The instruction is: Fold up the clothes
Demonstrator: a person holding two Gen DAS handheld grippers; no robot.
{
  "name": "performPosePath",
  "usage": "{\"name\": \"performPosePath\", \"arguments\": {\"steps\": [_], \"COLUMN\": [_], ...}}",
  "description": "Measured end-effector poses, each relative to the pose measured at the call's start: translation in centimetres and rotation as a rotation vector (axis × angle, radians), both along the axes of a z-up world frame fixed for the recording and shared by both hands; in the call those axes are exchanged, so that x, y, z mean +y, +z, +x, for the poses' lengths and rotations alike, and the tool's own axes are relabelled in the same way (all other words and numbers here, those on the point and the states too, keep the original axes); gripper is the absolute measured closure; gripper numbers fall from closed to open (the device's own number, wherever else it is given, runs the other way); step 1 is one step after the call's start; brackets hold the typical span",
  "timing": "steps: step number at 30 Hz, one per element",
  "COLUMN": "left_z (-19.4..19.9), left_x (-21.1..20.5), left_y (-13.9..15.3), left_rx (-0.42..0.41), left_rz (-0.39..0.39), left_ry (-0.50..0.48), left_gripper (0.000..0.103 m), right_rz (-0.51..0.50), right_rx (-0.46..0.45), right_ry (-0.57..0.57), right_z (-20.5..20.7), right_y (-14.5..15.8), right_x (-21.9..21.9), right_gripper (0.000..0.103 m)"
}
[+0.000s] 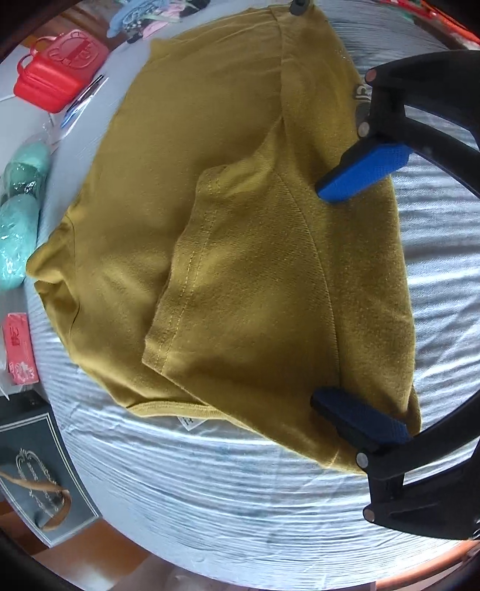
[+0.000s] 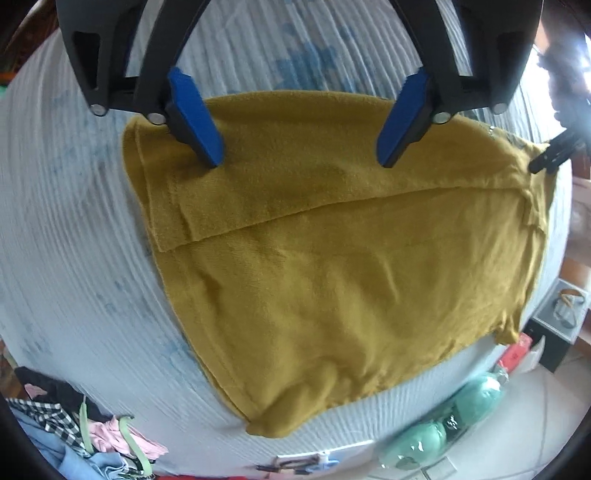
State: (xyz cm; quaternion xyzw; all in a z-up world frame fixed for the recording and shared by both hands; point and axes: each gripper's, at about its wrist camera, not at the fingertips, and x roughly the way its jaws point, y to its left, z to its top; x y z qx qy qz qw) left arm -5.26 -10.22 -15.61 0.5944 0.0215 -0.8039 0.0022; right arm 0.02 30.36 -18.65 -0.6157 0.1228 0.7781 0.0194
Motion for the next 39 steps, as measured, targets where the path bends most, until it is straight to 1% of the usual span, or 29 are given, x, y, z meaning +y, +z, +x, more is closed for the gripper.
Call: {"name": "performPosePath", "arguments": {"steps": [1,2,3,4,5,6,7,9,11,12,14,16,19,21,23,25,26,28,29,31,33,34,35,36,37,39], "left_z": [-0.2,-0.4,-0.7,-1.2,-1.9,-2.6,-3.9,-7.2,-11.7,-14.1,-18.8,-22.1,-27.6,-29.7,-31.0,-31.6,-31.7,-31.8,-31.7,-31.4,-31.2,-31.0,-30.8,-30.6,-30.3,-29.2], "left_x": [0.0,-0.2,-0.5,-0.6,-0.7,-0.8,-0.9,-1.3,-1.7,-1.7,-1.7,-2.2,-1.8,-1.3,-0.7,-0.1,0.2,0.5,0.5,0.4,0.3,0.4,0.6,0.6,0.5,-0.1], "left_y": [0.1,0.7,1.6,2.9,4.5,5.9,7.2,9.6,10.5,10.4,9.7,9.5,8.0,6.9,5.6,4.5,4.1,3.1,2.6,1.6,1.3,1.5,1.6,1.8,2.2,3.4], "left_rx": [-0.021,-0.032,-0.036,-0.013,0.028,0.065,0.089,0.123,0.103,0.083,0.042,0.010,-0.065,-0.100,-0.143,-0.168,-0.173,-0.193,-0.208,-0.234,-0.223,-0.214,-0.209,-0.203,-0.192,-0.154], "left_rz": [0.003,0.017,0.037,0.035,0.018,0.006,0.018,0.066,0.119,0.123,0.101,0.085,0.057,0.035,0.004,-0.022,-0.032,-0.050,-0.045,-0.021,-0.005,0.002,0.012,0.015,0.018,0.035], "left_ry": [-0.004,-0.001,0.005,0.004,-0.002,-0.012,-0.024,-0.045,-0.044,-0.038,-0.019,-0.006,0.002,-0.017,-0.030,-0.049,-0.063,-0.072,-0.066,-0.052,-0.042,-0.042,-0.042,-0.036,-0.027,-0.006], "left_gripper": [0.000,0.002,0.005,0.005,0.005,0.005,0.005,0.004,0.001,0.001,0.001,0.001,0.001,0.001,0.001,0.003,0.006,0.023,0.028,0.048,0.059,0.072,0.079,0.090,0.095,0.096], "right_rz": [0.029,0.047,0.061,0.074,0.073,0.061,0.045,0.027,0.016,0.009,-0.010,-0.018,-0.048,-0.070,-0.068,-0.063,-0.065,-0.063,-0.058,-0.044,-0.029,-0.019,-0.009,0.012,0.021,0.025], "right_rx": [-0.012,-0.010,-0.002,0.006,0.026,0.053,0.082,0.117,0.139,0.145,0.140,0.123,0.078,0.040,0.003,-0.025,-0.036,-0.056,-0.068,-0.087,-0.099,-0.105,-0.113,-0.123,-0.119,-0.097], "right_ry": [0.001,-0.006,-0.014,-0.022,-0.028,-0.030,-0.031,-0.037,-0.053,-0.065,-0.088,-0.104,-0.124,-0.133,-0.140,-0.141,-0.140,-0.142,-0.147,-0.147,-0.143,-0.137,-0.130,-0.118,-0.114,-0.115], "right_z": [0.0,0.0,0.0,0.1,-0.1,-0.6,-1.6,-4.0,-7.0,-8.5,-11.7,-14.1,-17.3,-18.8,-20.2,-21.2,-21.7,-22.7,-23.2,-23.8,-24.3,-24.6,-24.8,-24.9,-24.7,-24.0], "right_y": [0.1,0.7,1.4,2.1,3.0,4.1,5.4,7.0,8.1,8.6,8.8,8.7,7.9,7.2,6.4,5.7,5.3,4.6,4.2,3.5,2.8,2.3,1.7,1.2,1.1,1.2], "right_x": [0.1,0.4,0.8,1.2,1.5,2.0,2.5,3.2,3.9,4.1,4.5,4.9,5.3,6.1,6.5,6.6,6.7,6.7,6.8,6.6,6.3,6.1,5.8,5.5,5.3,5.2], "right_gripper": [0.041,0.066,0.078,0.078,0.077,0.074,0.070,0.057,0.052,0.052,0.052,0.052,0.052,0.052,0.052,0.052,0.052,0.052,0.052,0.052,0.052,0.052,0.058,0.084,0.097,0.096]}}
